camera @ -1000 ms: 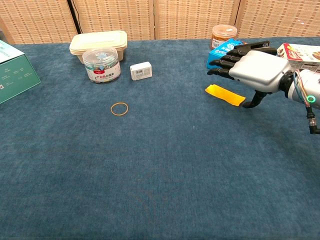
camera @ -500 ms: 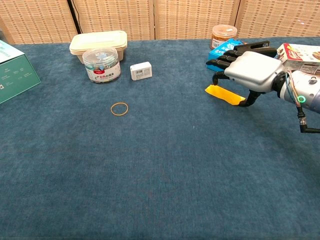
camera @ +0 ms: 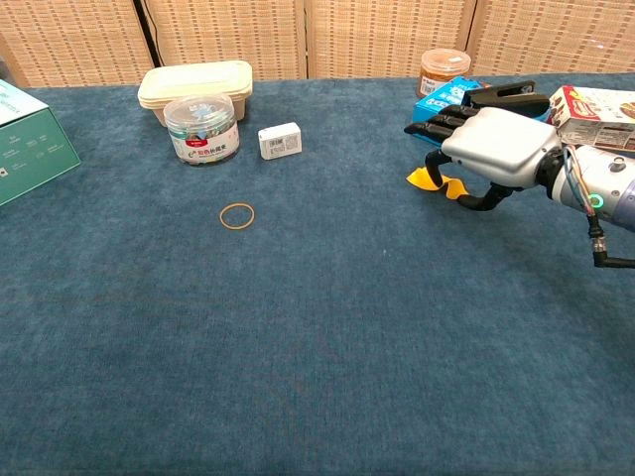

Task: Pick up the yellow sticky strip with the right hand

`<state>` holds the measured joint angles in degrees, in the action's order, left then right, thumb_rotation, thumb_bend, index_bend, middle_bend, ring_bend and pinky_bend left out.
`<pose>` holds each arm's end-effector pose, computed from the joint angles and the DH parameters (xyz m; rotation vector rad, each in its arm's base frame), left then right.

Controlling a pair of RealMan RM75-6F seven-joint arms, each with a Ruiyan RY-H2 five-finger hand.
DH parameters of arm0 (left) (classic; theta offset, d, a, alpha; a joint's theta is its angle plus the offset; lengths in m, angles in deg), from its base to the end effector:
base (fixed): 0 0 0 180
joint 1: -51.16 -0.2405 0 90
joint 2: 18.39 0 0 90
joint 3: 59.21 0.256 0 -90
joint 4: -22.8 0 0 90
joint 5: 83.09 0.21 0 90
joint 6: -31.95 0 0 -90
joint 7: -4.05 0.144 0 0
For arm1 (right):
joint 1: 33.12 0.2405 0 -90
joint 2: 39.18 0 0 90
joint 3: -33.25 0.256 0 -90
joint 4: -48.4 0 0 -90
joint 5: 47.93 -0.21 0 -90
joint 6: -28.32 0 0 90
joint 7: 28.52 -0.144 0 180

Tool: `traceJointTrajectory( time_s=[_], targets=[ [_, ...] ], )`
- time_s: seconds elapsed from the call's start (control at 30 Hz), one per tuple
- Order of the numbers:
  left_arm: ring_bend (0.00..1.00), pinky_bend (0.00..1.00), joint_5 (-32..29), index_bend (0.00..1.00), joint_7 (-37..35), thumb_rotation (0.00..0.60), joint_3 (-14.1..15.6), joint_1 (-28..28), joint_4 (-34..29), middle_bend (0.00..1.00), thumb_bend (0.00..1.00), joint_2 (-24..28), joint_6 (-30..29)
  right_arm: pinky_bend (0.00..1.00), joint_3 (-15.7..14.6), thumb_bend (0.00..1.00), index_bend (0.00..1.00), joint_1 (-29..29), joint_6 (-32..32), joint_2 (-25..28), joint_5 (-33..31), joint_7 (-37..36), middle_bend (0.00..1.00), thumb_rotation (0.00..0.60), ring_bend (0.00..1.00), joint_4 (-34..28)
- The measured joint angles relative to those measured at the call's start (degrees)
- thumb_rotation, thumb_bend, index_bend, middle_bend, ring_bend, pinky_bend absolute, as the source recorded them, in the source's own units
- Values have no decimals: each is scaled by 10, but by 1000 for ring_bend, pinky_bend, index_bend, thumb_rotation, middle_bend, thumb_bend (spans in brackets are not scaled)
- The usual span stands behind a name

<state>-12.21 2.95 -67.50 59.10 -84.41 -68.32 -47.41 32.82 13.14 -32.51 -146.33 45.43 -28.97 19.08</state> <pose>-0.2904 0.2090 0.2220 -1.2082 -1.0133 -0.8774 -0.2088 -0.3981 -0.0441 2.0462 -0.2625 0.7742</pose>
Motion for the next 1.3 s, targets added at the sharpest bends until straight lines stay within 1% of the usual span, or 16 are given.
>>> traceJointTrajectory(
  time_s=[0.43,0.7,0.87,1.1,1.3],
  targets=[
    [0,0,1,0,-2,600,0,0,0,0,0,1,1,0,1,478,561,-1,-7,-12,-2,-9,0,600,0,18],
    [0,0,2,0,-1,600,2,0,0,0,0,1,1,0,9,524,600,7,-11,-20,-7,-13,0,600,0,31],
    [0,0,5,0,-1,600,2,-2,-1,0,0,1,-3,0,22,525,613,20,-5,-18,-15,-13,0,600,0,31],
    [0,0,4,0,-7,600,3,0,1,0,0,3,3,0,44,528,618,45,-23,-5,-22,-3,0,600,0,12],
    [0,0,8,0,-14,600,4,-3,2,0,0,5,2,0,82,530,623,65,-39,11,-42,11,0,600,0,-29]
  ],
)
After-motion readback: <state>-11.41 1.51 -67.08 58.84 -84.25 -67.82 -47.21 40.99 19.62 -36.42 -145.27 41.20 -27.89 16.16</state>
